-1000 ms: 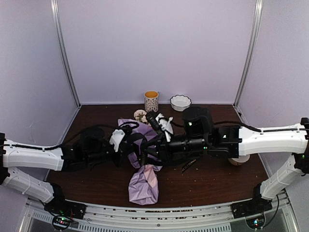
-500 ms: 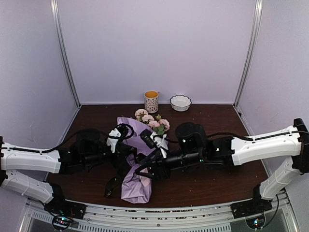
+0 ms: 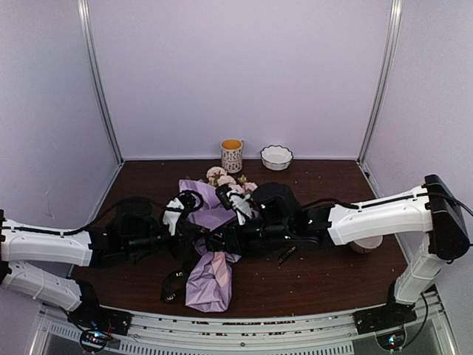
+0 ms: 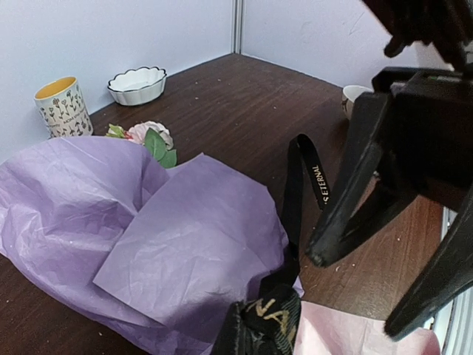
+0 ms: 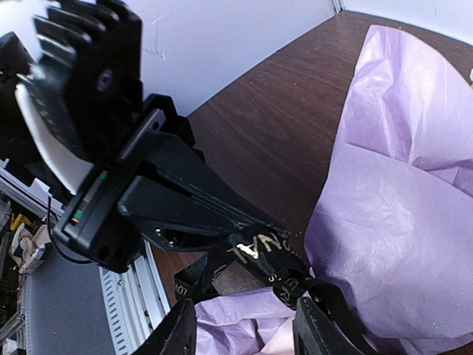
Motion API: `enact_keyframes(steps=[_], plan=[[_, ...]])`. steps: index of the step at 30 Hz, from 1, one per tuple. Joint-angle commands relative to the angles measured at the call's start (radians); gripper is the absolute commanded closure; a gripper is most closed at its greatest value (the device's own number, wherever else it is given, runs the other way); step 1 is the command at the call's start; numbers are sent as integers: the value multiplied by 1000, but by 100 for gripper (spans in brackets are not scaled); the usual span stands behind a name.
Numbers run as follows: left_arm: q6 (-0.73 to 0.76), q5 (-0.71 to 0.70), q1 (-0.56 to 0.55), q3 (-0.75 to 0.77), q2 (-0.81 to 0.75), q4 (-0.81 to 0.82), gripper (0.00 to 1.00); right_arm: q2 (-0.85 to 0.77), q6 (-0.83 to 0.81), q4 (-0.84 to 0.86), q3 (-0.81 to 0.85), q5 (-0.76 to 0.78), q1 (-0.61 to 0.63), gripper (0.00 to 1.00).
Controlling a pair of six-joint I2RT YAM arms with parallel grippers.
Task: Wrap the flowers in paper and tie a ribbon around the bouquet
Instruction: Pass from the left arm to the right
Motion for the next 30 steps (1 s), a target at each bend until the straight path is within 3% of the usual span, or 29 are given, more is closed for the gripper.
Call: enact_keyframes(steps=[1,8,12,20,23,28,30], plan=[[-15,28,4,-9,-11,77,100,46,21,82,53,-9,5,54],[-8,31,4,-13,-23,78,100,94,21,87,74,-21,-7,59],[-7,36,4,-8,-17,76,100,100,25,110,75,-31,-10,69],[-8,44,4,-9,-22,78,100,122,44,119,84,-75,-19,82],[-8,44,4,-9,-21,77,100,125,46,118,81,-69,-23,98],[-1,25,4,4,-24,28,100,106,61,129,59,-72,-40,100],[-2,-20,4,24,-31,-45,86,93,71,148,41,-72,-50,100]])
